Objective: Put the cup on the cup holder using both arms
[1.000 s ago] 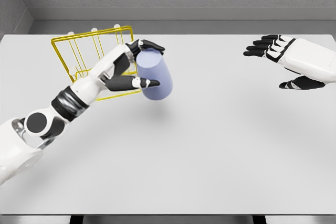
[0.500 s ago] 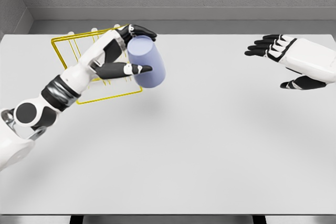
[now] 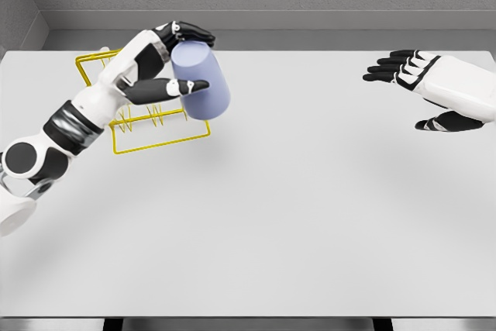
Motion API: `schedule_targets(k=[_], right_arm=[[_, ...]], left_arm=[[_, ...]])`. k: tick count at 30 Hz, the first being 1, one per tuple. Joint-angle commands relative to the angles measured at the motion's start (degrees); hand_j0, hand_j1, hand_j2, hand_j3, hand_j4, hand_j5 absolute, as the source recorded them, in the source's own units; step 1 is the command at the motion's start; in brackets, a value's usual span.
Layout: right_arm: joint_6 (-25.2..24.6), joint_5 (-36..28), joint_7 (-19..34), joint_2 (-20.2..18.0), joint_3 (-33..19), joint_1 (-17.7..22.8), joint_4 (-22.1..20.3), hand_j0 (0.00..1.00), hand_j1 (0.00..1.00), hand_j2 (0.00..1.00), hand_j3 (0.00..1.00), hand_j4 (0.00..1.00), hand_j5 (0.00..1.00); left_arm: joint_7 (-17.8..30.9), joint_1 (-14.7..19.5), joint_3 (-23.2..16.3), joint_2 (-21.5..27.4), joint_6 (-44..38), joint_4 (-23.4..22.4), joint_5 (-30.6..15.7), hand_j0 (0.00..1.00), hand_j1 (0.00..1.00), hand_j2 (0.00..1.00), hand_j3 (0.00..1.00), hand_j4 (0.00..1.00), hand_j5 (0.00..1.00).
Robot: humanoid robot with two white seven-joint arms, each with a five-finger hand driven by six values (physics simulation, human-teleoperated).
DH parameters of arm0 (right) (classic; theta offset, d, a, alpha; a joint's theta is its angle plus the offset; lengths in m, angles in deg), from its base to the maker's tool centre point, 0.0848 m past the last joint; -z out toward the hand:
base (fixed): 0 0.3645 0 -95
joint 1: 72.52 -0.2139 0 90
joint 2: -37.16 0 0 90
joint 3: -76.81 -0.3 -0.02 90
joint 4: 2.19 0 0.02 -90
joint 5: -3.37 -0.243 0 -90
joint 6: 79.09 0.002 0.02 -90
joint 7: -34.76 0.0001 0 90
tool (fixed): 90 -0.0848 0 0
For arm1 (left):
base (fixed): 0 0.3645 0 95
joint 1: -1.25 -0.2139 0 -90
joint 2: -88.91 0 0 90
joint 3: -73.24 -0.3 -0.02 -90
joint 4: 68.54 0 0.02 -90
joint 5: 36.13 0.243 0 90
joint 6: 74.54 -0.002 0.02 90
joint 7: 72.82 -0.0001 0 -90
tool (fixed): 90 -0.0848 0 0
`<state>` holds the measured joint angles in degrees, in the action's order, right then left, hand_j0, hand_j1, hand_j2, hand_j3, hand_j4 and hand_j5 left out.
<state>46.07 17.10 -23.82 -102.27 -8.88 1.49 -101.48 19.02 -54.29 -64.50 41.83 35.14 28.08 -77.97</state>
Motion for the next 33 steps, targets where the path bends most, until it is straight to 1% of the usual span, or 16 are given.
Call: schedule_targets(k=[1,5,7,13,28,33], right_arm=[[-0.2,-0.4,0.0,-0.1,0.0,0.0,0.0,1.00,1.00,1.00,1.00,1.00,1.00],[-0.2,-0.4,0.0,-0.1,0.0,0.0,0.0,1.00,1.00,1.00,1.00,1.00,1.00],[-0.2,-0.4,0.0,-0.1,0.0,0.0,0.0,1.00,1.00,1.00,1.00,1.00,1.00],[-0.2,-0.4,0.0,-0.1,0.0,0.0,-0.1,1.00,1.00,1.00,1.00,1.00,1.00],[-0.2,-0.5,0.0,-0.1,0.0,0.0,-0.2,1.00,1.00,1.00,1.00,1.00,1.00],[-0.2,-0.4,0.0,-0.1,0.0,0.0,-0.2,1.00,1.00,1.00,1.00,1.00,1.00]], left_arm=[[0.0,0.1,0.2,0.1,0.0,-0.3,-0.3,0.64,0.64,0.64,0.64,0.64,0.64],[-0.1,0.0,0.3,0.7,0.0,-0.6,-0.9,0.65,0.65,0.65,0.65,0.65,0.65],[0.0,0.0,1.1,0.7,0.0,-1.1,-0.9,0.65,0.65,0.65,0.65,0.65,0.65],[0.0,0.3,1.7,0.8,0.0,-1.9,-1.0,0.64,0.64,0.64,0.64,0.64,0.64],[0.0,2.1,1.7,0.0,-0.1,-6.3,-1.0,0.64,0.64,0.64,0.64,0.64,0.64],[0.0,2.2,1.7,0.0,-0.1,-6.4,-0.9,0.64,0.64,0.64,0.64,0.64,0.64]])
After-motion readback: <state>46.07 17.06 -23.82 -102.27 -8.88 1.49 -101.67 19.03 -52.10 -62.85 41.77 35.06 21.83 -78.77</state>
